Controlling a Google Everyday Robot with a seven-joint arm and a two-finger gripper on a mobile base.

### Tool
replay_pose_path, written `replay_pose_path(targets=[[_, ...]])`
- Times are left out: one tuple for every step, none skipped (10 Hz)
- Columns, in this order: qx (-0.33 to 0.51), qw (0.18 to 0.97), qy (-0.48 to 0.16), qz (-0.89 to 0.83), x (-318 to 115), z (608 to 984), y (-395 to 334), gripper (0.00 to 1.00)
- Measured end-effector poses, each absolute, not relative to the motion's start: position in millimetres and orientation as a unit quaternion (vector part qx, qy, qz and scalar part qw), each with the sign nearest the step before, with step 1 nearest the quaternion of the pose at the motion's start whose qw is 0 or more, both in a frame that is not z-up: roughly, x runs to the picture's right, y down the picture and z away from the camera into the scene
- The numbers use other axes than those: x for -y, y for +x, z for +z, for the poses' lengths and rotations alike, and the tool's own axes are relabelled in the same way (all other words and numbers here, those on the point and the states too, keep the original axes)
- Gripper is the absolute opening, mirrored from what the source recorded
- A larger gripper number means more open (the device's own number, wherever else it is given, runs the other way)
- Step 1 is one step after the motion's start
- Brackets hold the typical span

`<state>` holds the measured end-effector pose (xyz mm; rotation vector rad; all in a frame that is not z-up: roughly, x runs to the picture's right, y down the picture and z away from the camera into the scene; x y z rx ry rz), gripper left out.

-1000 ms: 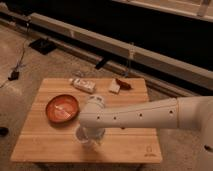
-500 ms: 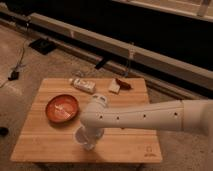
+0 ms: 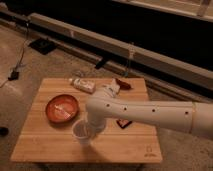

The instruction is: Pick up the ceramic cup

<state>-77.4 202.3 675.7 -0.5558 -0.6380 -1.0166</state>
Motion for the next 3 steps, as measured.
replay_pose_path(targets=[[0.297,0.781,-0.271,-0.478,-196.5,669.7,-80.9,0.0],[0.296,0.776,-0.278,-0.482,-191.7,668.0,-79.8,0.0],[0.3,0.774,-0.277,-0.484,-189.4,669.4,-81.2,0.0]])
